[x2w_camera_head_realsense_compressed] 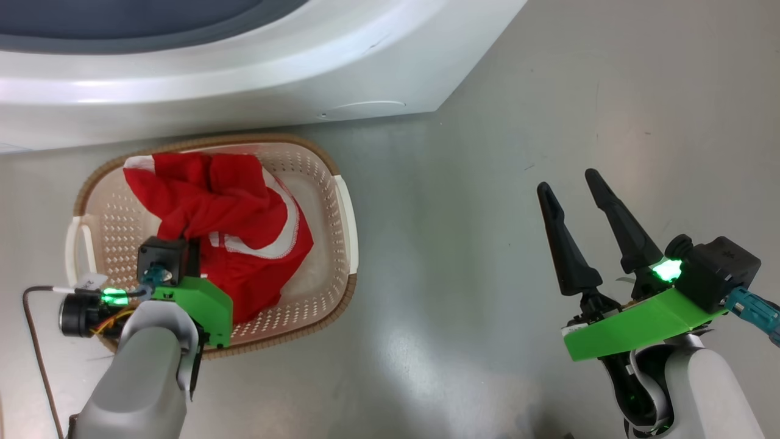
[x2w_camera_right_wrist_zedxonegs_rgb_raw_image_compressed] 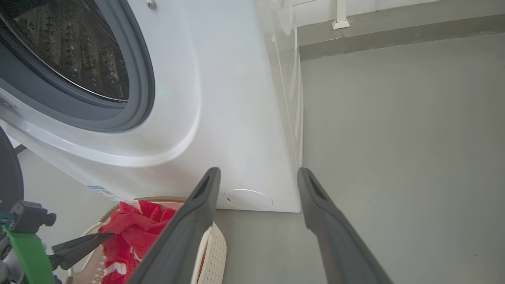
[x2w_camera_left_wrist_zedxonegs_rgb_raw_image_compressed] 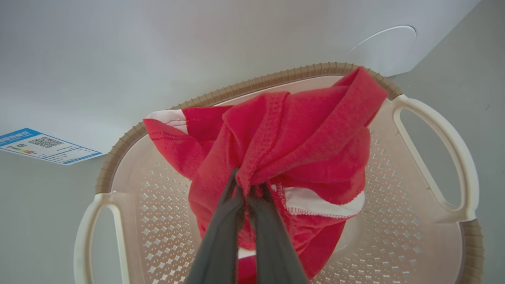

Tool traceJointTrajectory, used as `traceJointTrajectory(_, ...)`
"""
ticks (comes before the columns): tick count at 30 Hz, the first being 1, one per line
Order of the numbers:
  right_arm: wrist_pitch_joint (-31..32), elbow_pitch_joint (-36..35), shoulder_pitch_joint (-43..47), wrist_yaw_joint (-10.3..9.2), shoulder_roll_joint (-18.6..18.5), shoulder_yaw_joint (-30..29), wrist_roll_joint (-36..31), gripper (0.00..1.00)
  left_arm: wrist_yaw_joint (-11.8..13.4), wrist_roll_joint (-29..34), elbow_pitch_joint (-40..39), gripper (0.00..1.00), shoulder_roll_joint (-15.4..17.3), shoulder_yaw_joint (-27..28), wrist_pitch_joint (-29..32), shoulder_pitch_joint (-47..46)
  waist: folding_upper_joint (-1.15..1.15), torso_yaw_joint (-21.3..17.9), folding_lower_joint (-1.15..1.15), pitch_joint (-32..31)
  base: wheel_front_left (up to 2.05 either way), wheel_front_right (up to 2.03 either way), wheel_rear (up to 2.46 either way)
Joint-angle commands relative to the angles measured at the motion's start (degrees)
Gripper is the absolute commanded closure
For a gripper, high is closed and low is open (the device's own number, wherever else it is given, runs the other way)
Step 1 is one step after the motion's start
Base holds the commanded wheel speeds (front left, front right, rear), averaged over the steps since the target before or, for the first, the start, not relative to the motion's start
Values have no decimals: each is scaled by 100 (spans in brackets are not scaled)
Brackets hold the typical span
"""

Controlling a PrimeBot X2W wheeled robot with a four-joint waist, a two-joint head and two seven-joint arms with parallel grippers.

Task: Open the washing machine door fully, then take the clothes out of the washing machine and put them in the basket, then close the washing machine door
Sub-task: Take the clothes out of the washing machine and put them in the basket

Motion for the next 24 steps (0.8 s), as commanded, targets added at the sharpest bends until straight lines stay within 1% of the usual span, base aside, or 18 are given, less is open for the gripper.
traceJointTrajectory(1, -43, -150, -29, 9, 4, 158, -36, 0, -13, 73, 7, 100, 124, 179, -71, -55, 0, -26, 0, 38, 0, 0, 0)
traceJointTrajectory(8, -50, -112, -47, 9, 4, 166, -38, 0, -58, 148, 196, 100, 53, 312, -71, -85, 0, -30, 0, 44, 0, 0, 0)
traceJointTrajectory(10, -48, -104, -51, 9, 4, 177, -40, 0, -73, 167, 233, 89, 46, 342, -71, -70, 0, -31, 0, 31, 0, 0, 0)
traceJointTrajectory(11, -48, -102, -52, 9, 4, 183, -40, 0, -79, 176, 251, 88, 44, 358, -71, -63, 0, -33, 0, 24, 0, 0, 0)
traceJointTrajectory(12, -48, -99, -52, 9, 4, 188, -41, 0, -87, 183, 274, 83, 40, 372, -71, -55, 0, -35, 0, 15, 0, 0, 0)
traceJointTrajectory(13, -49, -97, -51, 9, 4, 191, -42, 0, -92, 192, 291, 76, 35, 385, -71, -47, 0, -37, 0, 7, 0, 0, 0)
traceJointTrajectory(15, -48, -92, -43, 9, 4, 194, -44, 0, -105, 210, 318, 73, 22, 409, -71, -33, 0, -40, 0, -9, 0, 0, 0)
traceJointTrajectory(16, -47, -87, -39, 9, 4, 196, -45, 0, -111, 219, 338, 67, 16, 419, -71, -25, 0, -41, 0, -19, 0, 0, 0)
traceJointTrajectory(17, -45, -84, -34, 9, 4, 199, -44, 0, -115, 228, 355, 58, 10, 429, -71, -19, 0, -42, 0, -29, 0, 0, 0)
traceJointTrajectory(18, -45, -79, -27, 9, 4, 203, -43, 0, -121, 231, 375, 39, 2, 444, -71, -9, 0, -43, 0, -41, 0, 0, 0)
traceJointTrajectory(20, -46, -73, -12, 9, 4, 210, -41, 0, -133, 243, 413, 5, -12, 463, -71, 10, 0, -41, 0, -68, 0, 0, 0)
traceJointTrajectory(21, -46, -70, -6, 9, 4, 215, -39, 0, -138, 251, 426, 0, -17, 473, -71, 19, 0, -39, 0, -80, 0, 0, 0)
traceJointTrajectory(24, -47, -64, 8, 9, 4, 228, -37, 0, -150, 269, 468, 0, -36, 501, -71, 58, 0, -33, 0, -116, 0, 0, 0)
